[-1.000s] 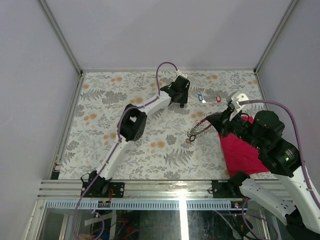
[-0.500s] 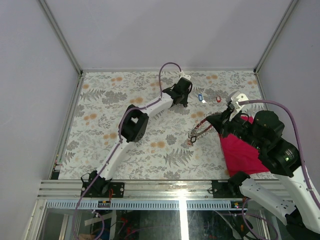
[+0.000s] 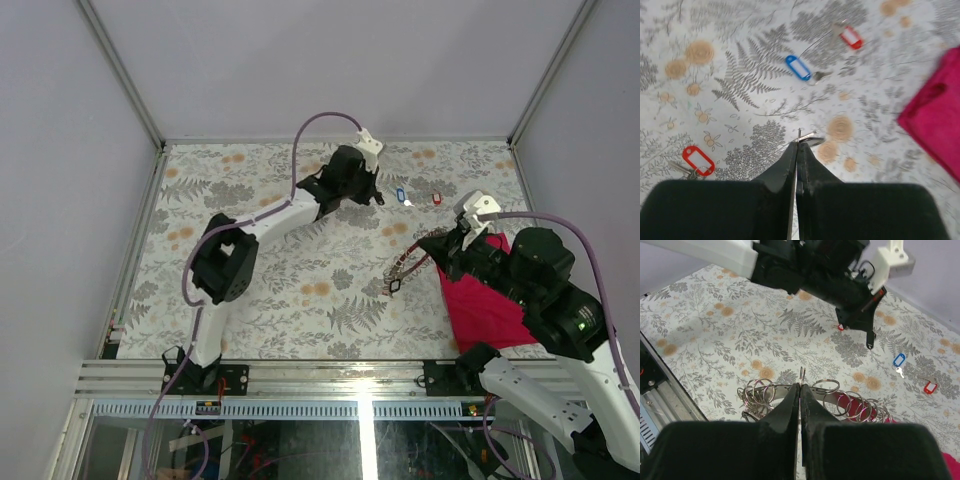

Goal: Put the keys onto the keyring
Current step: Pick up the key from the center of the board.

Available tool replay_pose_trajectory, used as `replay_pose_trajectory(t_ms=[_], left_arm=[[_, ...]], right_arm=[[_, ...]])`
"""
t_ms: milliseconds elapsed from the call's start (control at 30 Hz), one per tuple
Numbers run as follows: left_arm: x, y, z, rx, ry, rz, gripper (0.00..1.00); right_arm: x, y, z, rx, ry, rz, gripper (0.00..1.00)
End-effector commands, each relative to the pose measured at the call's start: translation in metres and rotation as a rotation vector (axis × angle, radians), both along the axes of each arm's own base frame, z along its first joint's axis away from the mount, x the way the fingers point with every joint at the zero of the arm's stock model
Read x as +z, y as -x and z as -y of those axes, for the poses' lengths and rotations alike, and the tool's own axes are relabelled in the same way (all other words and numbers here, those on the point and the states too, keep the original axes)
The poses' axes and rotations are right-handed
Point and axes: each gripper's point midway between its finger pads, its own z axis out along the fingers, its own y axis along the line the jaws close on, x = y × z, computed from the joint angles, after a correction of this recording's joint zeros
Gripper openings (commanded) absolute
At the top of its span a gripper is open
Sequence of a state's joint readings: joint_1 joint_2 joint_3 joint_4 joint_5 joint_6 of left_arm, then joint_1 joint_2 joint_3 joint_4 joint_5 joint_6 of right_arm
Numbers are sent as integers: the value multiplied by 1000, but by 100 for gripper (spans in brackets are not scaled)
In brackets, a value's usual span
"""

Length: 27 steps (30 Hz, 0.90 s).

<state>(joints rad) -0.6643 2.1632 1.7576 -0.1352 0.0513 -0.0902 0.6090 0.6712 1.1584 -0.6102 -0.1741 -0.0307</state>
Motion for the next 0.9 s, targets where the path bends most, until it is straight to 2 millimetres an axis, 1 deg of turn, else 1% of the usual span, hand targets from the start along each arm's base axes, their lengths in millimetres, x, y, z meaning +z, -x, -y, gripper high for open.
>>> replay_pose_trajectory(t_ms=[0, 100, 133, 167, 233, 267, 300, 400, 500, 567, 600, 633, 733, 800, 867], left_arm=[[73, 19, 8, -183, 195, 143, 0], [104, 44, -6, -225, 275, 198, 0], [105, 55, -13, -234, 286, 210, 0], [122, 65, -20, -240, 313, 264, 0], [145, 86, -35, -253, 359, 368, 0], [153, 98, -42, -269, 373, 422, 0], [167, 111, -49, -288, 387, 487, 0], [191, 144, -70, -334, 395, 622, 0], [207, 168, -89, -359, 366, 716, 0], [214, 186, -95, -422, 329, 776, 0], [218, 195, -96, -466, 312, 801, 0], [214, 206, -95, -526, 284, 795, 0], [217, 233, -95, -682, 224, 838, 0], [223, 247, -98, -747, 207, 883, 0], [231, 259, -100, -780, 225, 921, 0]], right_arm=[[28, 0, 3, 1, -16, 110, 0], [28, 1, 2, 20, -8, 121, 0], [27, 1, 0, 32, -8, 122, 0], [27, 2, -2, 46, -9, 124, 0], [26, 3, -7, 72, -12, 130, 0], [26, 4, -10, 86, -16, 131, 0], [25, 4, -13, 106, -18, 131, 0], [25, 7, -26, 176, -32, 139, 0], [28, 12, -42, 273, -57, 153, 0], [30, 17, -55, 353, -75, 157, 0], [31, 20, -61, 396, -84, 157, 0], [33, 24, -67, 444, -95, 161, 0], [43, 36, -83, 573, -147, 169, 0], [48, 43, -90, 639, -181, 176, 0], [53, 48, -94, 685, -211, 190, 0]])
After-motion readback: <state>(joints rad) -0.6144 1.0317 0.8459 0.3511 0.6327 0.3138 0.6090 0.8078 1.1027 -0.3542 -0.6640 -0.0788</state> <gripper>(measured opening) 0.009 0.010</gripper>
